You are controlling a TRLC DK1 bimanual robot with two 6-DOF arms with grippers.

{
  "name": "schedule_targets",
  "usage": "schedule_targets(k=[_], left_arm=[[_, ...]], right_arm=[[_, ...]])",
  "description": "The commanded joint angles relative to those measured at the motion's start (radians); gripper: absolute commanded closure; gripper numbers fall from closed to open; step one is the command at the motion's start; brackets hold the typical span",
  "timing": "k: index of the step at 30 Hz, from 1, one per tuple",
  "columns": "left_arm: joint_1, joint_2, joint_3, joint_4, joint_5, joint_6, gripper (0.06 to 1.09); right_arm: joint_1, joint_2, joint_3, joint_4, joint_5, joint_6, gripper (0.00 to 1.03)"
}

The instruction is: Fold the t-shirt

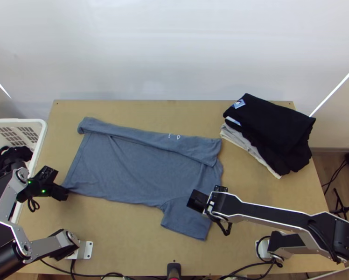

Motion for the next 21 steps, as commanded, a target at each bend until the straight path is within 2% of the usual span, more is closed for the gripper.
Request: schedule_targets(k=[1, 11, 21], left_arm=[[0.022, -0.008, 0.013, 0.027, 0.109, -0.012, 1.05], [0.009, 0.029, 0.047, 0.03, 0.132, -0.017, 1.05], [-0.029, 0.062, 0.102, 0.072, 0.135, -0.078, 1.05]], right_arm=[[-0.013, -0.046, 0.015, -0.029, 0.003, -0.017, 1.0], [-0.027, -0.104, 0.005, -0.076, 0.014, -0.034, 1.0], [-0.044, -0.181, -0.007, -0.104, 0.012, -0.06, 1.0]])
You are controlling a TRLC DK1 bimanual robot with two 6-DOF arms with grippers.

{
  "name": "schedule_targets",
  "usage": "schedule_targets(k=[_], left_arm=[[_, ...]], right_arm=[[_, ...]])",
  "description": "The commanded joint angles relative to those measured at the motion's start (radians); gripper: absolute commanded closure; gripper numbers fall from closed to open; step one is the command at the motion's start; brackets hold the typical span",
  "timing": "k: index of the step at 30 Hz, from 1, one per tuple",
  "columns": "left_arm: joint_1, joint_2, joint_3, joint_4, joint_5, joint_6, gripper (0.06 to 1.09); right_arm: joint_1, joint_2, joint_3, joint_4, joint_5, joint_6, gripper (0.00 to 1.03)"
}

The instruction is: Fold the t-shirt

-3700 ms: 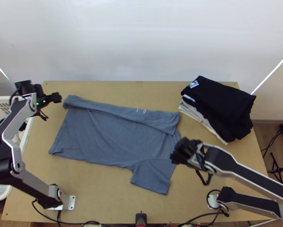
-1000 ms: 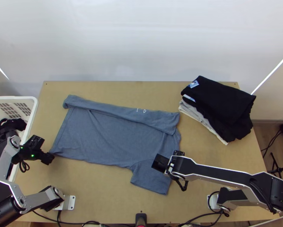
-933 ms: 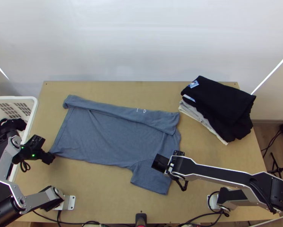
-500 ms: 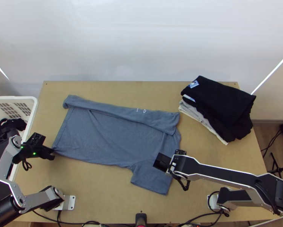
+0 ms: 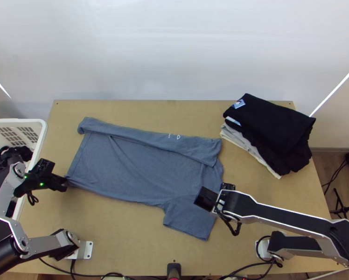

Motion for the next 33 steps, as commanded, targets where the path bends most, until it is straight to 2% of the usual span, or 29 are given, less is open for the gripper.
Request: schedule_targets(k=[1, 14, 24, 33], left_arm=[[-0.026, 0.033, 0.044, 0.048, 0.007, -0.056, 1.05], [-0.105, 0.122, 0.173, 0.119, 0.007, -0.172, 1.05], [-0.197, 0.237, 0.353, 0.16, 0.007, -0.287, 1.05], [-0.234, 0.284, 0.429, 0.2, 0.007, -0.334, 1.05]], right_arm=[[-0.026, -0.054, -0.004, -0.014, 0.0, -0.011, 1.0], [-0.166, -0.059, 0.139, -0.045, 0.039, -0.049, 1.0], [-0.27, 0.048, 0.219, -0.018, 0.072, -0.081, 1.0], [-0.326, 0.131, 0.274, 0.024, 0.115, -0.091, 1.0]])
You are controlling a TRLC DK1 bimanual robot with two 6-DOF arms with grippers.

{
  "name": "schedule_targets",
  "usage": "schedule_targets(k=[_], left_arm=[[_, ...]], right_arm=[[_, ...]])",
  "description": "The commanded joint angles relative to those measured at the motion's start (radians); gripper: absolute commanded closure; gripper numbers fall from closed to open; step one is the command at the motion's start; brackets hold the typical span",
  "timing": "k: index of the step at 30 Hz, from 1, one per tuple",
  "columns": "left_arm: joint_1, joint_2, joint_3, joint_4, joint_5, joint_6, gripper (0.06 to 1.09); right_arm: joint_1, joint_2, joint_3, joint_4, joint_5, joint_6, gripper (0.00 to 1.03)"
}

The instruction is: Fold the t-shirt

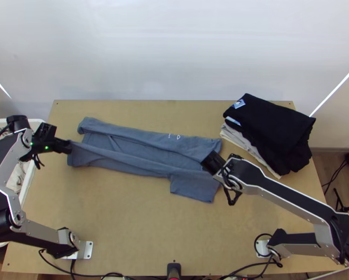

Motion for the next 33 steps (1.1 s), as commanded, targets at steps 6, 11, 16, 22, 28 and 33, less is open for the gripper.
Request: schedule_targets(k=[6, 11, 16, 22, 28, 33], left_arm=[[-0.037, 0.066, 0.117, 0.025, 0.0, -0.05, 1.05], [-0.061, 0.088, 0.148, 0.025, -0.001, -0.073, 1.05], [-0.076, 0.103, 0.161, 0.032, -0.001, -0.085, 1.05], [-0.095, 0.128, 0.206, 0.058, -0.003, -0.121, 1.05], [-0.104, 0.192, 0.301, 0.069, -0.015, -0.176, 1.05], [-0.133, 0.243, 0.336, 0.081, -0.044, -0.188, 1.05]], right_arm=[[-0.089, 0.132, 0.093, 0.064, 0.052, -0.028, 1.0], [-0.142, 0.209, 0.176, 0.079, 0.072, -0.069, 1.0], [-0.184, 0.283, 0.237, 0.103, 0.076, -0.107, 1.0], [-0.197, 0.347, 0.294, 0.117, 0.084, -0.121, 1.0], [-0.201, 0.392, 0.329, 0.134, 0.098, -0.124, 1.0], [-0.197, 0.424, 0.36, 0.139, 0.105, -0.112, 1.0]])
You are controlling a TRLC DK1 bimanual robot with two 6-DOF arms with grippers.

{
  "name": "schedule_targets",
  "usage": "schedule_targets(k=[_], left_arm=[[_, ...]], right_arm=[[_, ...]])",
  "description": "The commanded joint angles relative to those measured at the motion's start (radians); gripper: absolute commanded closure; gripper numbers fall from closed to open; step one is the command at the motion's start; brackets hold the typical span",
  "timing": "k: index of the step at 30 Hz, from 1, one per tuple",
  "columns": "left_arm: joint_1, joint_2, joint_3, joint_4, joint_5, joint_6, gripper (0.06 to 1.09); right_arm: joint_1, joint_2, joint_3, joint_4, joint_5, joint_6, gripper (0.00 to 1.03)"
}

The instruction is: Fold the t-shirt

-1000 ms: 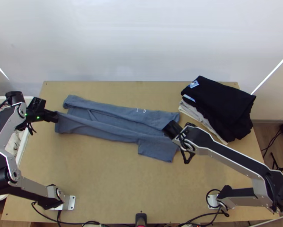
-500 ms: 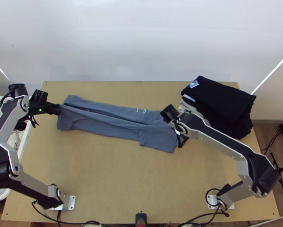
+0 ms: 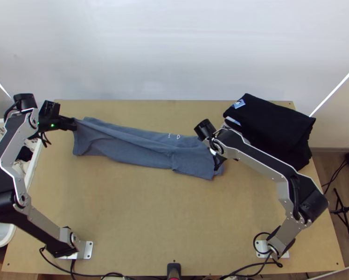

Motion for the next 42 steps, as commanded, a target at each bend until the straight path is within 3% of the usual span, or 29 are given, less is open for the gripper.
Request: schedule_targets(k=[1, 16, 42], left_arm=[[-0.032, 0.073, 0.067, 0.014, -0.029, -0.03, 1.05], [-0.029, 0.139, 0.08, 0.019, -0.046, -0.053, 1.05], [-0.01, 0.148, 0.03, 0.065, -0.054, -0.081, 1.05]], right_arm=[[-0.003, 0.059, 0.052, 0.01, 0.019, 0.015, 1.0], [-0.006, 0.112, 0.08, 0.01, 0.117, 0.092, 1.0], [-0.019, 0.141, 0.146, 0.001, 0.144, 0.165, 1.0]])
